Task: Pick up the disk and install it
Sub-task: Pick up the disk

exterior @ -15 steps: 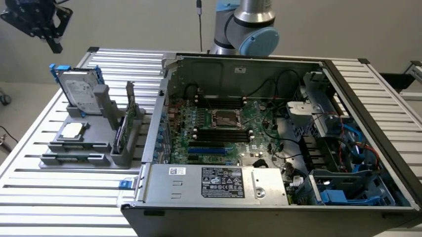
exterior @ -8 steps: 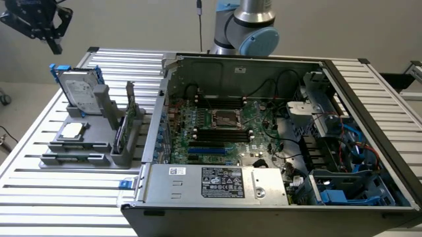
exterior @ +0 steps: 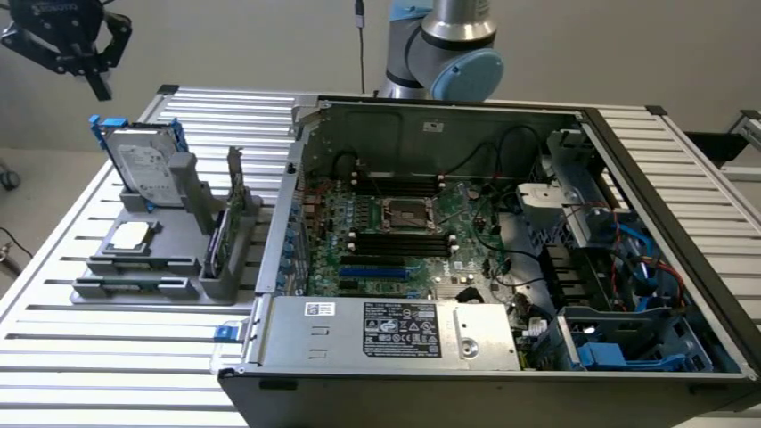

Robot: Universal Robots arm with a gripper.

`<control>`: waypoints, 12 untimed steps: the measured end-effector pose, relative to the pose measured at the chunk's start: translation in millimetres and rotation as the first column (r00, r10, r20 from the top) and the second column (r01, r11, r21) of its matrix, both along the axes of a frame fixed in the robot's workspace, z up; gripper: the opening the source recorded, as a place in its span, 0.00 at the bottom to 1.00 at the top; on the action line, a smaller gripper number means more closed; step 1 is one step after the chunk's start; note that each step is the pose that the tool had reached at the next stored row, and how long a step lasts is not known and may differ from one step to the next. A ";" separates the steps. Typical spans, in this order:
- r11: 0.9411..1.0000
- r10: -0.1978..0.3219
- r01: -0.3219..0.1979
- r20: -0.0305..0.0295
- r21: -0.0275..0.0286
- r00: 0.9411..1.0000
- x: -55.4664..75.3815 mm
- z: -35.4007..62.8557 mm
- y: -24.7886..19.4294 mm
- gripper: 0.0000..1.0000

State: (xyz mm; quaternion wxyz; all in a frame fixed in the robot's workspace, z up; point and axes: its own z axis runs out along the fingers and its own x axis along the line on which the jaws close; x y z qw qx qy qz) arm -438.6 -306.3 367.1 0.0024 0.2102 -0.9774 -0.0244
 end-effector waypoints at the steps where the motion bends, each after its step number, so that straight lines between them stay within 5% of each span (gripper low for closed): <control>1: 1.000 0.018 -0.018 0.000 0.000 1.000 0.0 -0.3 0.0 0.11; 7: 0.992 0.126 -0.126 -0.001 0.000 0.992 0.0 -1.9 0.0 0.11; 12: 0.976 0.217 -0.217 -0.001 0.000 0.976 0.0 -2.8 -0.1 0.11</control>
